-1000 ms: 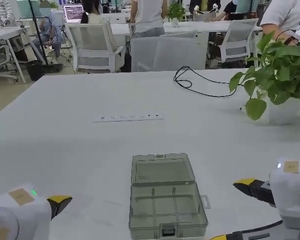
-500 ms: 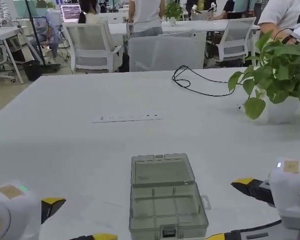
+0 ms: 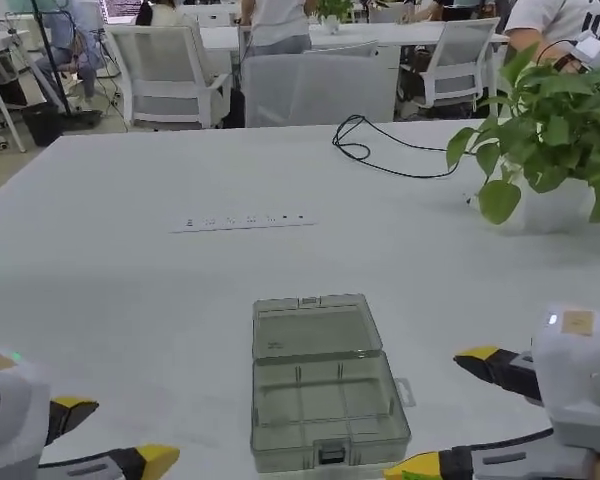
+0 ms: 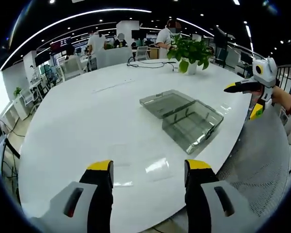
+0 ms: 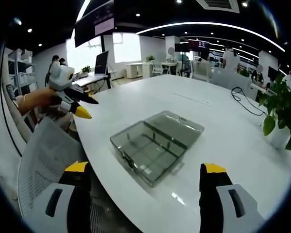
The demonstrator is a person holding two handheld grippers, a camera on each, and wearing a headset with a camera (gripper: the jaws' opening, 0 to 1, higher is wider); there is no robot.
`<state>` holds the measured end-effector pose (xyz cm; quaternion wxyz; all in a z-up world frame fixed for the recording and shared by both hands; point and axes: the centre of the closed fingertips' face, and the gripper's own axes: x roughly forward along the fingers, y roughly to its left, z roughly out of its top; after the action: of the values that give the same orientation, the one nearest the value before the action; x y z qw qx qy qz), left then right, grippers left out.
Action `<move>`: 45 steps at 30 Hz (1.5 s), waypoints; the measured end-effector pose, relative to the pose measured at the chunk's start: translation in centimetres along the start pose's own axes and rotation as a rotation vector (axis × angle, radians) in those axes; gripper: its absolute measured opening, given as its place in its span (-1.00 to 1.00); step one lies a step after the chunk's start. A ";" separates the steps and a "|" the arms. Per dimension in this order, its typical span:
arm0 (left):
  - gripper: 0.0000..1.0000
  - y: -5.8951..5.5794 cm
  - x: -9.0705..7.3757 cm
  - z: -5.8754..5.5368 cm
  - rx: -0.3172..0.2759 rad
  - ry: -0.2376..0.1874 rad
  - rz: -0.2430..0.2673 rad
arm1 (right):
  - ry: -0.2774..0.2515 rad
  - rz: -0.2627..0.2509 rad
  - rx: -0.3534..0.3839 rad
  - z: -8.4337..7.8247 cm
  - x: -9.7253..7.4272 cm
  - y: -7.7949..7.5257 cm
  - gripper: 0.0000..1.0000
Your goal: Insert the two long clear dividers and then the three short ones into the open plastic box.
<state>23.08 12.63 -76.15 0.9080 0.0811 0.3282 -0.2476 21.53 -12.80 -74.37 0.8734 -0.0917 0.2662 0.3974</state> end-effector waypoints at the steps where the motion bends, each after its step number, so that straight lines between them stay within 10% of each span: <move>1: 0.09 0.2 0.2 -0.2 -0.012 0.006 0.001 | -0.001 -0.001 0.001 0.0 0.0 0.0 0.86; 21: -0.22 4.3 4.2 -4.1 0.004 0.133 0.077 | 0.033 -0.020 0.026 -0.7 0.6 -0.5 0.85; 45: -0.34 5.5 5.8 -5.7 -0.031 0.215 0.051 | 0.050 -0.032 0.039 -0.9 1.0 -0.8 0.84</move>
<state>26.49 16.82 -84.34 0.8747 0.1013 0.4253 -0.2093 22.32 -13.05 -75.73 0.8744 -0.0888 0.2940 0.3756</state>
